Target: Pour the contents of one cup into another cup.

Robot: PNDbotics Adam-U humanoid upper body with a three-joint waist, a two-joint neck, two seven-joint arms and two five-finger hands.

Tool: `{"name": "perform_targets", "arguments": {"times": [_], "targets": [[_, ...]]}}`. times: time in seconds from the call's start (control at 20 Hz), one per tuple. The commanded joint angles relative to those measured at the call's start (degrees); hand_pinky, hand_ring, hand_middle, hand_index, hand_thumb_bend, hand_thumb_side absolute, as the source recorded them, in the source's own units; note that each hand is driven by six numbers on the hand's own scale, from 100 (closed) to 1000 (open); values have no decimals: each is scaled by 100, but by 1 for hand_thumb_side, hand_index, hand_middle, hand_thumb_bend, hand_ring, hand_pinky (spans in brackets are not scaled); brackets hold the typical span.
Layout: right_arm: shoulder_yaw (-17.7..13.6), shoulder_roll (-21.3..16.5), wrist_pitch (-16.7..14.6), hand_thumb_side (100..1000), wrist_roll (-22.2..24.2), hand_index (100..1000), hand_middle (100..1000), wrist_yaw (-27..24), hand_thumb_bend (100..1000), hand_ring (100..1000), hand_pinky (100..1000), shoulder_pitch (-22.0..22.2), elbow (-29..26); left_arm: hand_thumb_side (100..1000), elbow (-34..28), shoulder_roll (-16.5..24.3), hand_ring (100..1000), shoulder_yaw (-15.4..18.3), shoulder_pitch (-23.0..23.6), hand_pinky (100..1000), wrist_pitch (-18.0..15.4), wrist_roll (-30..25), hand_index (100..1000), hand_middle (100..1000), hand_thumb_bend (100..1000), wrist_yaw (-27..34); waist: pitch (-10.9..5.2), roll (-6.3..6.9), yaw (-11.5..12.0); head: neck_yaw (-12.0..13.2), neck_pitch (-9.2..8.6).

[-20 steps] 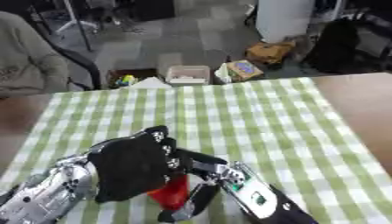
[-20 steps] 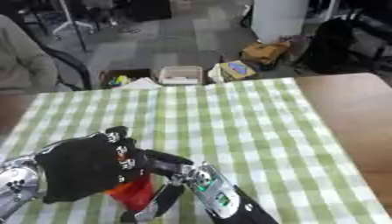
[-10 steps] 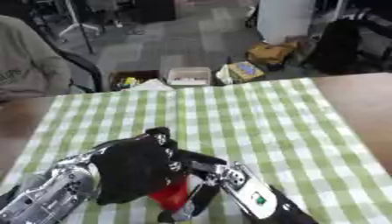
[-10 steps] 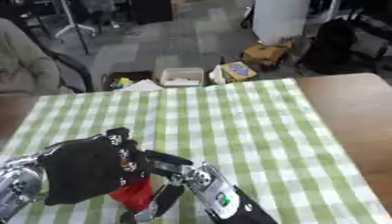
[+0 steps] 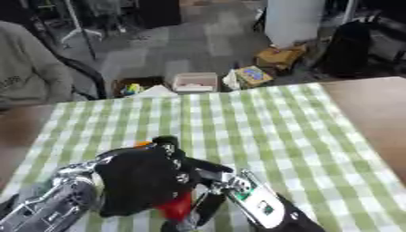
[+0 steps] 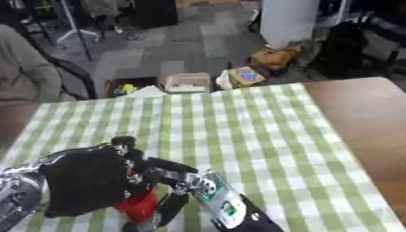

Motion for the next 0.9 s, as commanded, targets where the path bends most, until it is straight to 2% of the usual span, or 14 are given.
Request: {"name": "perform_targets", "arguments": {"times": [0.05,0.85,0.9], "targets": [[-11,15,-230,100,204,747,244,-18,100,309,359,-137,-116,100,-52,-23,354,-46,-116,338,-62,11,792,408,804,-31,-120,2,0,-27,-51],[-9,25,-215,100,212,747,245,-32,100,309,360,-132,-125,100,-176,-118,368,-139,-173,361,-242,-8,791,413,808,-89,-137,68,-26,-62,-61],[-10,25,-214,100,211,747,245,-31,100,309,360,-132,-125,146,-195,-129,369,-149,-179,362,-261,-17,790,413,795,-89,-137,69,-25,-63,-62]]}}
